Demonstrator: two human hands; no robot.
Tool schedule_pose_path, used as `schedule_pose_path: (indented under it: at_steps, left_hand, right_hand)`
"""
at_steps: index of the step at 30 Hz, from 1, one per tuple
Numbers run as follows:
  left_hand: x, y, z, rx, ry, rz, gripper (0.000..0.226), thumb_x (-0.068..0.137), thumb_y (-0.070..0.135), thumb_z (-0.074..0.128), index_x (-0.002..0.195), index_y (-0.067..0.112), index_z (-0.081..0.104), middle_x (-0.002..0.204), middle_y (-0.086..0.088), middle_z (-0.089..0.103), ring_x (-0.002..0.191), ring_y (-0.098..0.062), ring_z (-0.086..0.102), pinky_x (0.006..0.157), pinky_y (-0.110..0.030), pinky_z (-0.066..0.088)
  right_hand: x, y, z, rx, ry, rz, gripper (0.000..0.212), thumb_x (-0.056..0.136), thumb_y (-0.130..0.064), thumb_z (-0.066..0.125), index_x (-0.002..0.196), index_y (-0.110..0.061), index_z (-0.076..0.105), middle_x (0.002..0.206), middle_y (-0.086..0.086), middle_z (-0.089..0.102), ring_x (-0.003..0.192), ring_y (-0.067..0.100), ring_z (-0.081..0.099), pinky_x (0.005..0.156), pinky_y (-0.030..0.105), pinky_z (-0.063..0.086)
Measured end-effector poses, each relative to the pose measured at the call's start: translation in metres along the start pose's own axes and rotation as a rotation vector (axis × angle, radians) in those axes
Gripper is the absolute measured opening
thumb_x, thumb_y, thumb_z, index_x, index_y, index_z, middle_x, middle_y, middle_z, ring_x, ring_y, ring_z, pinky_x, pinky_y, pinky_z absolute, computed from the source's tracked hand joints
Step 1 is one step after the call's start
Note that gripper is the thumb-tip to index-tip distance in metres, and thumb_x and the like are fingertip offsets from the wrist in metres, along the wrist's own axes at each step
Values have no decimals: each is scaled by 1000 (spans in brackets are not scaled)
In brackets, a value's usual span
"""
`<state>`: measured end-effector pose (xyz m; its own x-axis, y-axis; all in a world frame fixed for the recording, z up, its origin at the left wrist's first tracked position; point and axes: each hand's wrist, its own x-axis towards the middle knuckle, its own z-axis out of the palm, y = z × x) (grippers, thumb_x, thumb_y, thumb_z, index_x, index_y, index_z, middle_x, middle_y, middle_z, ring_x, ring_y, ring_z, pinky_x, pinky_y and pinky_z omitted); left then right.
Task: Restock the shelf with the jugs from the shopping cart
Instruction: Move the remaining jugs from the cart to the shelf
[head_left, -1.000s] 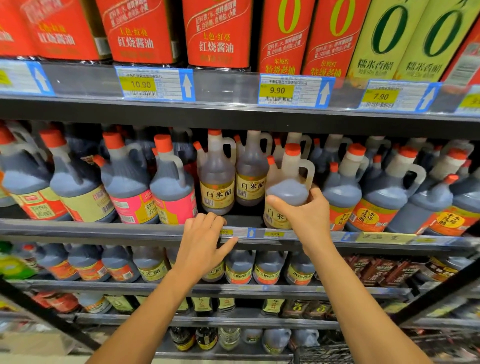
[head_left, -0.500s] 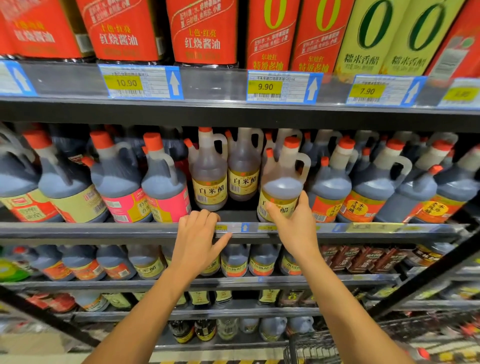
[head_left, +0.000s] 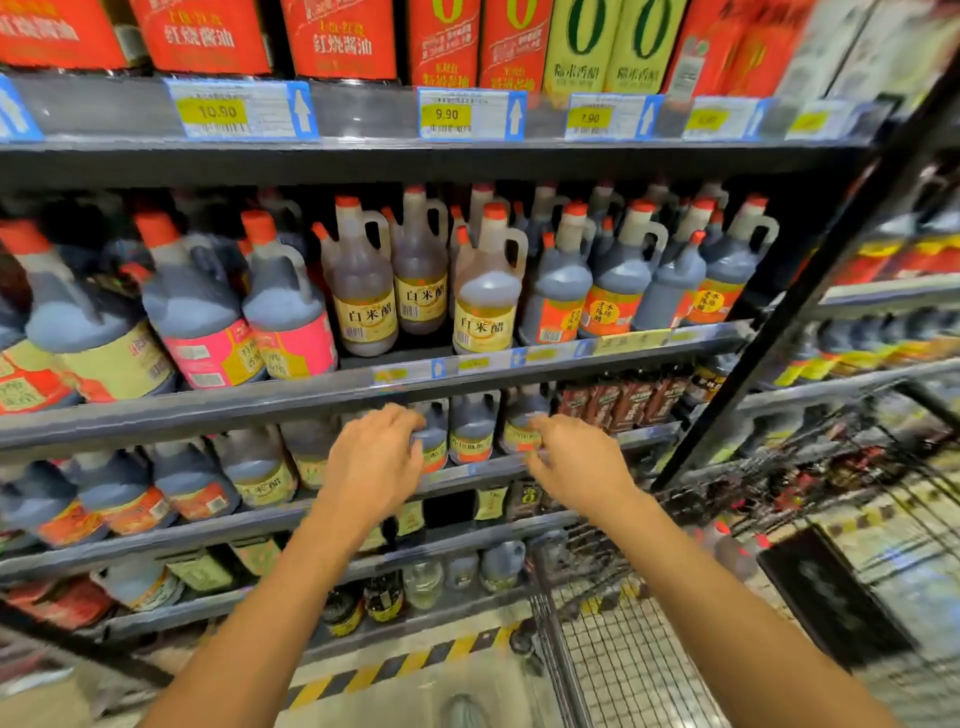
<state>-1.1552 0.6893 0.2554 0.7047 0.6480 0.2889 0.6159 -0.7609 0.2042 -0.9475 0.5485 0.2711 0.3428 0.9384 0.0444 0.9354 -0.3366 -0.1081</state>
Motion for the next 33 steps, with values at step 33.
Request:
schedule_pose_path:
  at_steps: [33]
  left_hand:
    - [10, 394, 300, -94, -725, -154, 19, 96, 34, 40, 97, 27, 58, 92, -3, 69, 84, -26, 68, 65, -33, 55]
  right_hand:
    - [-147, 458, 190, 214, -393, 348, 52, 102, -34, 52, 147, -10, 42, 106, 13, 69, 92, 37, 67, 63, 37, 49]
